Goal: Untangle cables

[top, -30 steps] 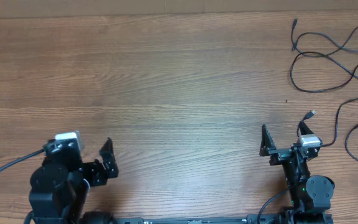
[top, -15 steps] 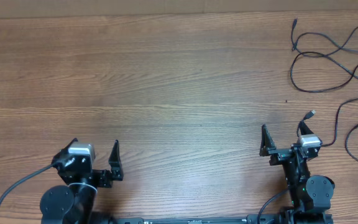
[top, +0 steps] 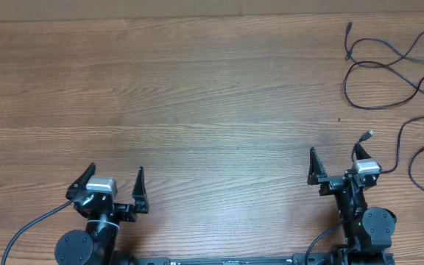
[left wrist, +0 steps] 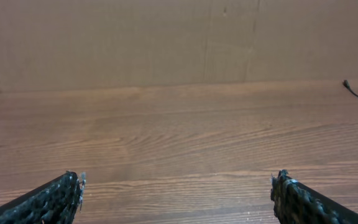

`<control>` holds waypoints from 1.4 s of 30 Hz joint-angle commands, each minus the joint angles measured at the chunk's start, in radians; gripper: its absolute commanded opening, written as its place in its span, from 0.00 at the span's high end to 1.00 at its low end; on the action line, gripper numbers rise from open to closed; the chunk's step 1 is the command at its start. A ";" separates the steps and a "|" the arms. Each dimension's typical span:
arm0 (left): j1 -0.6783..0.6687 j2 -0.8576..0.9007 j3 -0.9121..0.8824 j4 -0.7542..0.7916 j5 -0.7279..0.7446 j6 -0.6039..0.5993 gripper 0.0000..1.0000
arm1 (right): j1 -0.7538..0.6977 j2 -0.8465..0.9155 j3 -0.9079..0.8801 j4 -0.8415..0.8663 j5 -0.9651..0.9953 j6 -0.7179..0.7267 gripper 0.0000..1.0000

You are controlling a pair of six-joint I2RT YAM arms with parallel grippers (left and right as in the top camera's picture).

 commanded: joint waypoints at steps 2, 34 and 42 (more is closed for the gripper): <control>-0.007 -0.020 -0.036 0.037 0.011 0.023 0.01 | 0.005 -0.012 -0.010 0.005 0.008 -0.001 0.00; -0.006 -0.021 -0.329 0.479 0.006 0.080 0.01 | 0.005 -0.012 -0.010 0.005 0.008 -0.001 0.00; -0.006 -0.021 -0.385 0.553 -0.067 0.077 0.01 | 0.005 -0.012 -0.010 0.005 0.008 -0.001 0.00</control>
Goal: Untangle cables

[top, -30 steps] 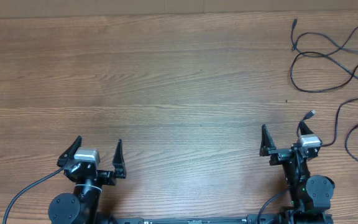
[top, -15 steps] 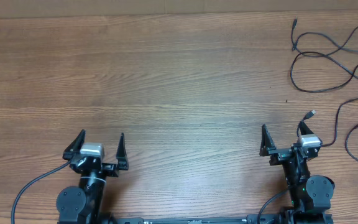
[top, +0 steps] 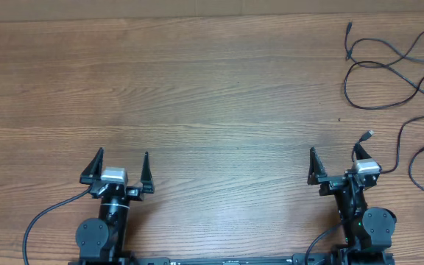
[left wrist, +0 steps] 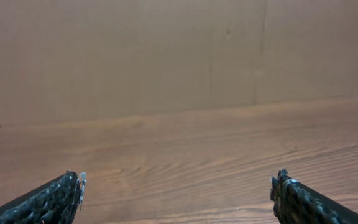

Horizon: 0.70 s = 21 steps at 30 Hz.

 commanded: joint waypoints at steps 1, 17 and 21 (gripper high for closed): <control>-0.006 -0.012 -0.017 0.024 -0.060 0.016 0.00 | 0.005 -0.012 -0.010 0.005 0.008 -0.002 0.00; -0.006 -0.012 -0.051 -0.034 -0.207 -0.093 0.00 | 0.005 -0.012 -0.010 0.005 0.008 -0.001 0.00; -0.006 -0.012 -0.051 -0.034 -0.203 -0.037 0.01 | 0.005 -0.012 -0.010 0.005 0.008 -0.001 0.00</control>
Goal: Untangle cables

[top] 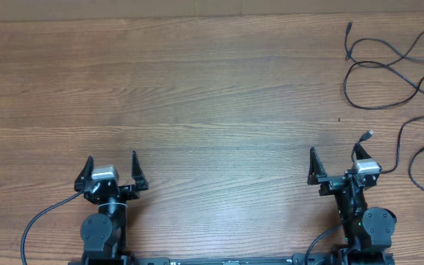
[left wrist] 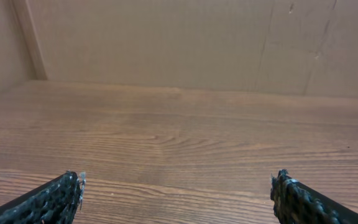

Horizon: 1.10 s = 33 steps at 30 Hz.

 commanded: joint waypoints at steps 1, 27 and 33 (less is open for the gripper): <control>-0.006 -0.012 -0.005 0.000 -0.016 0.057 0.00 | 0.005 -0.012 -0.010 0.005 0.008 -0.002 0.00; -0.006 -0.012 -0.005 -0.003 -0.008 -0.080 0.01 | 0.005 -0.012 -0.010 0.005 0.008 -0.002 0.00; -0.006 -0.012 -0.005 -0.003 -0.005 -0.079 0.00 | 0.005 -0.012 -0.010 0.005 0.008 -0.002 0.00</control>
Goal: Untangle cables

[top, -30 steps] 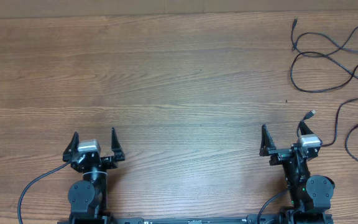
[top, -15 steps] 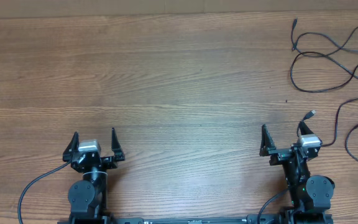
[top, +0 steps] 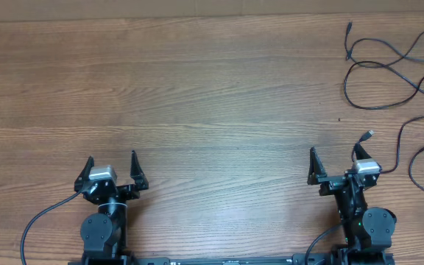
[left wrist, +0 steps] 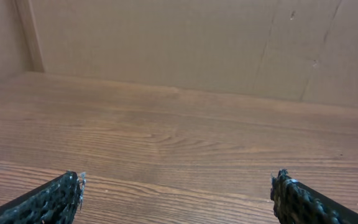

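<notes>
Thin dark cables [top: 389, 62] lie in loose loops at the table's far right, with another cable [top: 411, 151] curving lower down, its plug end [top: 368, 135] close to my right gripper. My left gripper [top: 110, 163] rests open at the near left, far from the cables; its wrist view shows only bare wood between the two fingertips [left wrist: 64, 196]. My right gripper [top: 336, 157] stands open at the near right, nothing between its fingers.
The wooden table [top: 197, 88] stretches wide between the arms and the cables. A cardboard wall [left wrist: 166, 37] rises behind the table's far edge in the left wrist view.
Nothing has shifted overhead. The left wrist view has tilted or turned slightly, with the wall corner a little lower in frame. The right arm and cables stay put.
My left gripper first stood open at the near left, angled rightward with a cable end just in its view. Then it faced straight ahead, a bit further right. Later it sat slightly left again and has stayed there. The right gripper and cables never moved.
</notes>
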`<control>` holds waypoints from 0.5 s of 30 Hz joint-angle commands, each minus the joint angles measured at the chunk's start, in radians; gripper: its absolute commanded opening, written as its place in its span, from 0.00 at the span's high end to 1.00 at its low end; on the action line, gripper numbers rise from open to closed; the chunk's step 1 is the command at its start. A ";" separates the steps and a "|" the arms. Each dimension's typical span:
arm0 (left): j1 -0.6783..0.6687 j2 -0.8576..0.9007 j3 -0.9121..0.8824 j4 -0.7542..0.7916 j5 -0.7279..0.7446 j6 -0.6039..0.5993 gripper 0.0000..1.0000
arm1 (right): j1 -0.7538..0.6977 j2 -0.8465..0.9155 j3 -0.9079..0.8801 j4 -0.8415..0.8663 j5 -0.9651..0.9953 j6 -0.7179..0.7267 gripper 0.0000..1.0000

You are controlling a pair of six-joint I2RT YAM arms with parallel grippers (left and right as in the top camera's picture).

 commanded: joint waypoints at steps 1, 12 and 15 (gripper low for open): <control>-0.006 -0.012 -0.004 -0.003 0.006 -0.022 0.00 | 0.005 -0.012 -0.010 0.005 0.008 -0.001 0.00; -0.006 -0.012 -0.003 -0.008 0.039 -0.003 0.00 | 0.005 -0.012 -0.010 0.005 0.008 -0.001 0.00; -0.006 -0.012 -0.003 -0.010 0.048 0.061 0.01 | 0.005 -0.012 -0.010 0.005 0.008 -0.001 0.00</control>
